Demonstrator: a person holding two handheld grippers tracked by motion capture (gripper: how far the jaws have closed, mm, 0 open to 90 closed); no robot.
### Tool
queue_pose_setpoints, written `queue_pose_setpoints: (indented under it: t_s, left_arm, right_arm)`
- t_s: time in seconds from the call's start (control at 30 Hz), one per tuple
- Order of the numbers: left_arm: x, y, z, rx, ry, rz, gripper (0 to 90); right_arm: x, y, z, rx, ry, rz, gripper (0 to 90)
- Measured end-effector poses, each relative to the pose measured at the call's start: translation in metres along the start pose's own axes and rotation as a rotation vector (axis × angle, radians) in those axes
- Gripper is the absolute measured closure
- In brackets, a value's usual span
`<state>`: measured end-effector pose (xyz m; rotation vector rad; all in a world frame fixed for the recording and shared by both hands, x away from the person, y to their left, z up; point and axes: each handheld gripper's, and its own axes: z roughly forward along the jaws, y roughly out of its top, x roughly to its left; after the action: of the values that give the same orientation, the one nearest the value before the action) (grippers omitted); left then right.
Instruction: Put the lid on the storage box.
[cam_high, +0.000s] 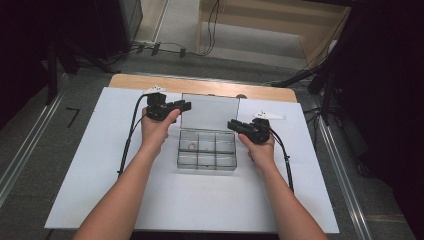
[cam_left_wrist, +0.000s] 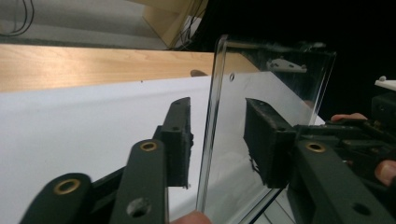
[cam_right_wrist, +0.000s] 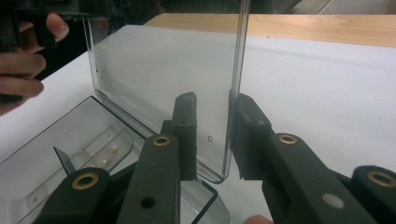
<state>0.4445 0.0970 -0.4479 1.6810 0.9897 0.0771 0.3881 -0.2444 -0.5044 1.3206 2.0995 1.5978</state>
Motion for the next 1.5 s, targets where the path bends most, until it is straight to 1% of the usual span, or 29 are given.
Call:
queue_pose_setpoints:
  t_s: [0.03,0.07,0.2,0.23,0.27,0.3,0.33,0.4,0.5,0.6,0.63,0.73,0.8,0.83,0.87,0.9,1.0,1.03,1.13,1.23,1.37,1.47,1.5]
  left_arm:
    - [-0.001,0.000,0.000,0.004,0.002,0.005,67.9]
    - [-0.001,0.000,0.001,0.004,0.004,0.016,68.0]
    - [-0.001,-0.001,-0.001,0.000,-0.002,0.017,69.5]
    - [-0.001,-0.002,-0.001,-0.003,-0.001,0.019,69.8]
    - [-0.002,-0.002,-0.002,-0.003,-0.002,0.022,69.9]
    - [-0.002,-0.003,-0.002,-0.006,-0.003,0.025,70.1]
    - [-0.002,-0.003,-0.003,-0.007,-0.004,0.025,70.1]
    - [-0.002,-0.004,-0.004,-0.011,-0.008,0.028,70.3]
    - [-0.003,-0.006,-0.005,-0.020,-0.016,0.030,70.3]
    - [-0.003,-0.007,-0.007,-0.024,-0.022,0.038,70.3]
    - [-0.003,-0.007,-0.007,-0.024,-0.025,0.042,70.2]
    - [-0.004,-0.008,-0.009,-0.032,-0.029,0.043,70.2]
    - [-0.004,-0.009,-0.010,-0.039,-0.033,0.043,70.1]
    - [-0.004,-0.010,-0.010,-0.042,-0.036,0.044,70.1]
    - [-0.004,-0.010,-0.011,-0.044,-0.036,0.046,70.0]
    - [-0.005,-0.011,-0.011,-0.046,-0.041,0.045,70.0]
    - [-0.006,-0.012,-0.013,-0.046,-0.050,0.052,69.6]
    - [-0.006,-0.012,-0.014,-0.050,-0.054,0.054,69.3]
    - [-0.006,-0.014,-0.016,-0.058,-0.067,0.059,68.9]
    - [-0.008,-0.016,-0.018,-0.064,-0.076,0.053,68.2]
    - [-0.010,-0.018,-0.022,-0.054,-0.092,0.052,66.6]
    - [-0.013,-0.019,-0.025,-0.051,-0.101,0.058,64.9]
    - [-0.014,-0.020,-0.026,-0.048,-0.101,0.063,64.4]
  right_arm:
    - [0.000,0.000,0.000,0.005,-0.005,-0.002,71.1]
    - [0.001,0.000,0.000,0.006,-0.007,-0.003,71.0]
    - [0.002,0.002,0.000,0.017,-0.023,-0.002,69.6]
    - [0.003,0.003,0.000,0.019,-0.033,-0.002,67.5]
    - [0.004,0.003,0.000,0.021,-0.042,0.003,62.8]
    - [0.007,0.008,0.000,0.024,-0.074,-0.005,59.2]
    - [0.007,0.008,0.000,0.024,-0.074,-0.005,59.2]
    - [0.009,0.014,-0.001,0.029,-0.077,-0.006,53.8]
    - [0.013,0.026,-0.005,0.016,-0.080,-0.019,52.6]
    - [0.017,0.038,-0.008,0.001,-0.076,-0.029,52.5]
    - [0.020,0.046,-0.010,-0.006,-0.080,-0.032,52.5]
    - [0.022,0.052,-0.010,-0.002,-0.089,-0.034,53.2]
    - [0.022,0.054,-0.011,-0.009,-0.088,-0.034,54.9]
    - [0.022,0.054,-0.011,-0.008,-0.089,-0.034,56.2]
    - [0.021,0.054,-0.012,-0.013,-0.079,-0.024,59.4]
    - [0.021,0.054,-0.012,-0.013,-0.079,-0.024,59.4]
    - [0.020,0.052,-0.014,-0.013,-0.072,-0.020,63.7]
    - [0.020,0.052,-0.015,-0.016,-0.073,-0.025,65.2]
    - [0.021,0.049,-0.017,-0.026,-0.066,-0.031,65.7]
    - [0.023,0.047,-0.020,-0.034,-0.057,-0.034,66.1]
    - [0.026,0.044,-0.024,-0.038,-0.059,-0.061,65.7]
    - [0.030,0.041,-0.027,-0.041,-0.060,-0.088,65.2]
    - [0.032,0.040,-0.029,-0.044,-0.059,-0.090,64.9]
